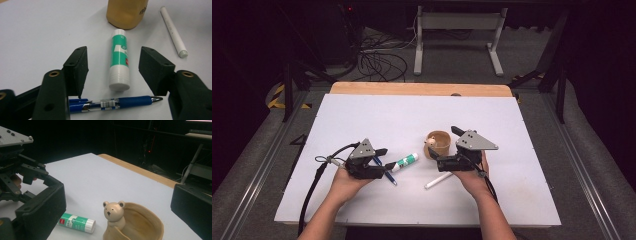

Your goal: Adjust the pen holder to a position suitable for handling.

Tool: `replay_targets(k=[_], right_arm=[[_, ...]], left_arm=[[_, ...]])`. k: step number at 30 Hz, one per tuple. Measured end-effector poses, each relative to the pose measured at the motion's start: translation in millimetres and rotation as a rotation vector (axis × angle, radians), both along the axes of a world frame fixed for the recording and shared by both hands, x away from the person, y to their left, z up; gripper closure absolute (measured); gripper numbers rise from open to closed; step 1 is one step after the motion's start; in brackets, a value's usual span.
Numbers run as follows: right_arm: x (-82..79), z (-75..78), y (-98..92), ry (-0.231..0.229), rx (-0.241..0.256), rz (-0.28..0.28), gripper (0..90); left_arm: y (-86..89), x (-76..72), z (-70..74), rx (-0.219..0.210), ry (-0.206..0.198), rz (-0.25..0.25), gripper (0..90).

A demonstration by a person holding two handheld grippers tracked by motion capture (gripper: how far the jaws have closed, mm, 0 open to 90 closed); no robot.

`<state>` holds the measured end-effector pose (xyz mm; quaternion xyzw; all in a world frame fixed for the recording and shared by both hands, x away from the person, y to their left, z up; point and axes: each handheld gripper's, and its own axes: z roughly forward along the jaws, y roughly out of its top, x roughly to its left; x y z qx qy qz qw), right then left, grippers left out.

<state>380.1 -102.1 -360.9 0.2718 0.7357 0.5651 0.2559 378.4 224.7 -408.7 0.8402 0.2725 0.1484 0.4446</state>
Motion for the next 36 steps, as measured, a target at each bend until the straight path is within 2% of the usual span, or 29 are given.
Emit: replay_targets(k=[1,3,8,9,12,20,36], right_arm=[[0.0,0.0,0.1,0.001,-0.001,0.001,0.8],[0.1,-0.1,0.5,0.001,-0.003,0.005,1.0],[-0.4,-0.7,2.3,0.002,-0.016,0.006,1.3],[-0.4,-0.8,2.8,0.003,-0.017,0.008,1.3],[-0.5,-1.0,3.4,0.000,-0.025,0.009,1.5],[-1.3,-1.4,5.7,0.003,-0.034,0.021,2.0],[-1.9,-3.2,10.3,0.009,-0.059,0.039,2.8]], left_arm=[[-1.7,0.3,-1.8,-0.002,0.019,-0.002,43.6],[-3.9,0.6,-3.5,-0.001,0.033,0.005,45.2],[-12.0,-0.1,-7.7,0.051,0.040,0.024,49.7],[-13.7,-0.6,-8.7,0.051,0.049,0.029,50.5],[-16.1,-0.3,-10.7,0.079,0.044,0.030,52.5],[-20.6,-0.2,-15.2,0.095,0.071,0.013,56.0],[-24.7,2.3,-22.1,0.132,0.089,0.010,62.9]])
